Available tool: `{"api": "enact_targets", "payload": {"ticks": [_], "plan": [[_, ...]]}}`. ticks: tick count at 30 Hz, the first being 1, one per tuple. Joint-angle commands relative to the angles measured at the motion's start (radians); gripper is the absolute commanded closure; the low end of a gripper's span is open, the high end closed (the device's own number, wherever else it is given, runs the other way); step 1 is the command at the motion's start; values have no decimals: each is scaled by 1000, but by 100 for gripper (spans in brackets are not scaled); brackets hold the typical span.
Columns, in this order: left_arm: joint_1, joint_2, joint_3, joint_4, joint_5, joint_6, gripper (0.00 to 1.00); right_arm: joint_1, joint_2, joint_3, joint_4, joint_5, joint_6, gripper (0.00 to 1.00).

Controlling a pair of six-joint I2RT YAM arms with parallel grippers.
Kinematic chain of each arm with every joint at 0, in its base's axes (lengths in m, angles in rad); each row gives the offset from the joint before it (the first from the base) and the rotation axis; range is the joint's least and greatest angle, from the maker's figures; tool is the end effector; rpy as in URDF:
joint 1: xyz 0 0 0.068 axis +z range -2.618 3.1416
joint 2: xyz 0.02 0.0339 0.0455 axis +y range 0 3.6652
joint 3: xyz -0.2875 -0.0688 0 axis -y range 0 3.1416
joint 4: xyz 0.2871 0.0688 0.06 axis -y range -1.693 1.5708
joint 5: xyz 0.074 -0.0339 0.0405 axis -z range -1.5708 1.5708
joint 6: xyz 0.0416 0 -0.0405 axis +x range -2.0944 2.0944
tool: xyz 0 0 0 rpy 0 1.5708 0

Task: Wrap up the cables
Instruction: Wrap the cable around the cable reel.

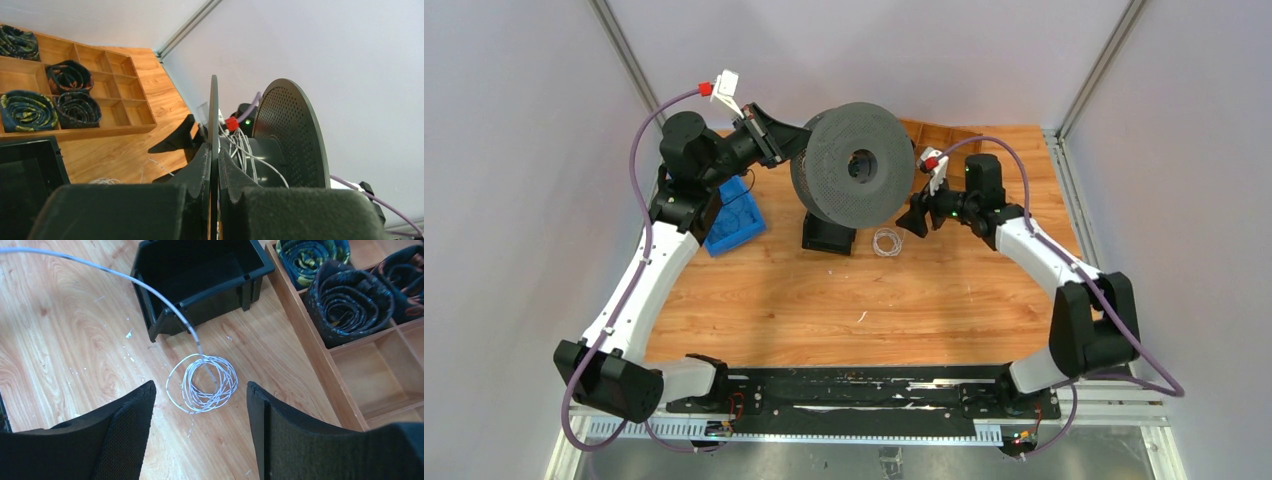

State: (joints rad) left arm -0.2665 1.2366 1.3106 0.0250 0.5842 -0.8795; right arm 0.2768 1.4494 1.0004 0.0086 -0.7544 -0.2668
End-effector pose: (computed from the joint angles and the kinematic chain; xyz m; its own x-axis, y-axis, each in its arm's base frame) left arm 0.2986 -0.1053 0.4769 -0.5164 -0.5252 -0.6764 0.5511 0.4008 -0.7319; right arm 0.3426 0.1269 0.2838 -0.1860 -0.2525 -0.9495 -0.8750 0.4821 0.0431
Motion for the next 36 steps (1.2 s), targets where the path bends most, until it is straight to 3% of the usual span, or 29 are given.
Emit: {"api": "enact_targets", "payload": {"ticks": [1, 6, 10, 16, 22, 25, 31, 36], "plan": [[7, -35, 0, 78, 16, -38, 100, 11, 82, 48, 41, 0, 27, 33], [7, -37, -3, 84, 18, -44, 100, 17, 153, 15, 182, -29, 80, 33], [7, -36, -2, 89, 19, -50, 100, 21, 203, -19, 287, -59, 131, 39], [31, -32, -7, 104, 19, -93, 100, 49, 219, -67, 343, -109, 196, 70], [155, -37, -49, 143, 11, -217, 100, 97, 154, -173, 439, -86, 289, 92], [183, -33, -60, 105, -27, -233, 100, 165, 91, -197, 401, -24, 279, 97], [190, -10, 27, -177, -189, -69, 100, 361, -9, -158, 197, 111, 201, 99], [190, 9, 79, -276, -294, -22, 100, 498, -37, -88, 27, 113, 126, 99]]}}
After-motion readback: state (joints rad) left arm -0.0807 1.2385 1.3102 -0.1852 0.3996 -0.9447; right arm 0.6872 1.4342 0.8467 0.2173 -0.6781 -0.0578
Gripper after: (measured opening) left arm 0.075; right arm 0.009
